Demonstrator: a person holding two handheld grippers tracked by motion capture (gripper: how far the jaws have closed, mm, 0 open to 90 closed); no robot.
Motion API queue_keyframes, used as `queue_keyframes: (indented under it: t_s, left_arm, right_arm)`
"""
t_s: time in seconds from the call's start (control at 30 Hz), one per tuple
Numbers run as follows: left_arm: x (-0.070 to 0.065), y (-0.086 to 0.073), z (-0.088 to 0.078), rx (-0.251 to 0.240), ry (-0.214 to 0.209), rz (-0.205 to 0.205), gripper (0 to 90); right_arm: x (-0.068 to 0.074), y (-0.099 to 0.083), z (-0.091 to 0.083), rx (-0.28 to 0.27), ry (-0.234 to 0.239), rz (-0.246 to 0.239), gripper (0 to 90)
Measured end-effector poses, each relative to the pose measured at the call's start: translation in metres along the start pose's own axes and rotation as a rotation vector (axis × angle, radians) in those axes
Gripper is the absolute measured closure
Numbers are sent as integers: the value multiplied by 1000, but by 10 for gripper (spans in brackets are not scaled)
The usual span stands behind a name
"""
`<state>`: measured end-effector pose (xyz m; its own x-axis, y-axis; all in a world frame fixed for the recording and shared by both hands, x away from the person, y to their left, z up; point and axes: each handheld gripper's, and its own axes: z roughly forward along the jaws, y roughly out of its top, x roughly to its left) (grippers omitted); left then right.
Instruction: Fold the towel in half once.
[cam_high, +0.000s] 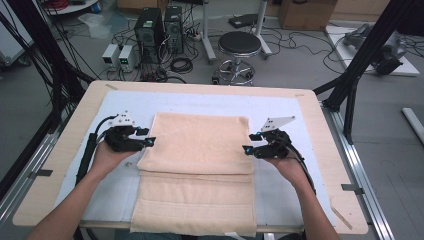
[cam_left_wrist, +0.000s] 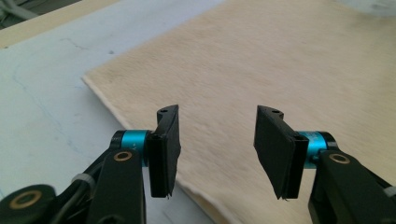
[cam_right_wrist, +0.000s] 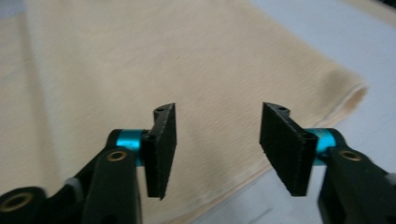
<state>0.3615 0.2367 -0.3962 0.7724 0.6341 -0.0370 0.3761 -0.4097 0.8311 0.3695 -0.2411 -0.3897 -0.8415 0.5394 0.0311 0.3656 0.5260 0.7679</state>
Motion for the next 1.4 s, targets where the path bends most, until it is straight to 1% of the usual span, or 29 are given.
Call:
queue_keyframes:
  t_s: [0.03, 0.07, 0.1, 0.13, 0.17, 0.2, 0.27, 0.37, 0.47, 0.53, 0.6, 0.63, 0.7, 0.73, 0.8, 0.83, 0.87, 0.9, 0.93, 1.03, 1.07, 1.1, 1.13, 1.17, 1.23, 1.27, 1.3, 1.33, 1.4]
  left_arm:
    - [-3, -3, -3, -2, -7, 0, 498]
    - [-6, -5, -5, 6, -17, 8, 496]
    - [-10, -6, -7, 35, -30, 17, 493]
    - [-14, -7, -8, 50, -36, 22, 472]
    - [-18, -9, -11, 40, -36, 36, 453]
    - [-22, -11, -14, 31, -31, 52, 458]
    - [-26, -14, -18, 30, -36, 53, 455]
    - [-34, -22, -21, 31, -43, 60, 439]
    - [-42, -30, -21, 44, -60, 77, 429]
    - [-45, -33, -20, 57, -69, 100, 428]
    - [-45, -36, -16, 83, -73, 107, 430]
    - [-45, -37, -14, 93, -86, 102, 442]
    - [-44, -38, -11, 105, -84, 109, 478]
    - [-44, -38, -11, 108, -87, 117, 518]
    - [-43, -37, -10, 111, -70, 132, 683]
    - [-41, -36, -9, 112, -70, 125, 736]
    - [-38, -34, -9, 102, -76, 110, 785]
    - [-35, -32, -8, 85, -75, 90, 795]
    - [-32, -30, -8, 71, -63, 80, 802]
    - [-21, -22, 1, 57, -17, 27, 802]
    - [-17, -19, 6, 63, 16, 6, 781]
    - [-12, -18, 11, 66, 55, -25, 724]
    - [-9, -17, 15, 64, 77, -56, 666]
    - [-5, -17, 18, 61, 79, -83, 634]
    - [-2, -19, 18, 66, 74, -107, 582]
    - [-2, -19, 17, 74, 61, -115, 557]
    - [-2, -20, 15, 76, 51, -112, 529]
    - [-4, -20, 12, 73, 46, -98, 524]
    - [-8, -19, 4, 68, 49, -63, 511]
  right_arm:
    - [8, 2, -2, 10, 7, -32, 440]
    - [13, 3, -3, 14, 7, -45, 440]
    - [16, 4, -4, 14, 8, -54, 441]
    - [21, 5, -6, 6, 7, -63, 443]
    - [25, 5, -7, -3, 11, -67, 447]
    - [29, 3, -8, -6, 13, -72, 447]
    - [34, -2, -7, 2, 8, -69, 445]
    - [41, -11, -7, -7, 11, -56, 441]
    - [46, -19, -5, 5, 19, -60, 430]
    - [49, -23, -4, 8, 30, -69, 426]
    - [51, -26, -1, 33, 28, -82, 426]
    - [51, -27, 0, 43, 36, -84, 428]
    - [52, -28, 3, 52, 54, -95, 453]
    - [53, -28, 4, 62, 52, -100, 507]
    - [54, -27, 6, 77, 63, -134, 649]
    - [54, -27, 6, 86, 59, -134, 722]
    - [53, -26, 7, 84, 67, -139, 764]
    - [52, -25, 7, 73, 62, -140, 783]
    - [51, -23, 6, 61, 57, -130, 793]
    - [39, -15, 9, 38, 37, -89, 780]
    - [33, -12, 12, 36, 26, -67, 738]
    - [27, -11, 16, 39, 2, -47, 692]
    - [21, -11, 21, 41, -15, -27, 666]
    - [16, -11, 25, 47, -30, -5, 635]
    - [10, -13, 27, 38, -26, 20, 597]
    - [10, -13, 26, 39, -26, 26, 585]
    - [12, -13, 24, 34, -25, 24, 582]
    - [13, -13, 21, 27, -18, 11, 575]
    - [18, -11, 15, 16, -21, -14, 561]
